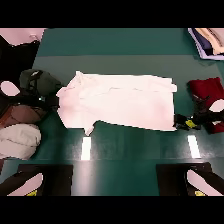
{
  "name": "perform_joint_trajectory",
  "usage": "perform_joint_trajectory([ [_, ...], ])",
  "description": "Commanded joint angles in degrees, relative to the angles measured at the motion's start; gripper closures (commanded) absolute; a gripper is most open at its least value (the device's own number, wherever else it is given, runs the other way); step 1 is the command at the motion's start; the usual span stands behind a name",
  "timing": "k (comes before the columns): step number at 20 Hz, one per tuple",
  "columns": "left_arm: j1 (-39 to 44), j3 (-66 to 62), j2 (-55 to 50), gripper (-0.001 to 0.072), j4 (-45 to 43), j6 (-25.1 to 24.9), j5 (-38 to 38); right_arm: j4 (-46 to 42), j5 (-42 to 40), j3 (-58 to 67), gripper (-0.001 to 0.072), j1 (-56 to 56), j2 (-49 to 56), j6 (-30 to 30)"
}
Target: Fold the shirts.
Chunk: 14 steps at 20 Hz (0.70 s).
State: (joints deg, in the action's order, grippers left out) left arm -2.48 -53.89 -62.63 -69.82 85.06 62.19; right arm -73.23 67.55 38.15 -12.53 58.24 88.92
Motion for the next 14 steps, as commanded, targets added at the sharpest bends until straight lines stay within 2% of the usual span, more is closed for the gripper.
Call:
perform_joint_trajectory([
  [1,-0.04,-5.42,2.86,0.0681,0.02,0.02,0.46,0.24,-0.76,2.58,0.0695,-0.02,-6.62,-0.04],
  [3,-0.04,-12.26,5.73,0.068,0.15,0.02,1.14,0.92,-2.03,7.63,0.0695,0.0,-10.49,0.02],
  [7,-0.04,-29.16,10.23,0.068,1.55,0.0,2.43,7.91,-7.63,21.9,0.0695,0.04,-15.21,-0.02],
  [14,-0.04,-61.88,12.11,0.068,1.75,0.02,1.53,7.15,-12.02,49.66,0.0695,-0.02,-17.07,-0.15],
])
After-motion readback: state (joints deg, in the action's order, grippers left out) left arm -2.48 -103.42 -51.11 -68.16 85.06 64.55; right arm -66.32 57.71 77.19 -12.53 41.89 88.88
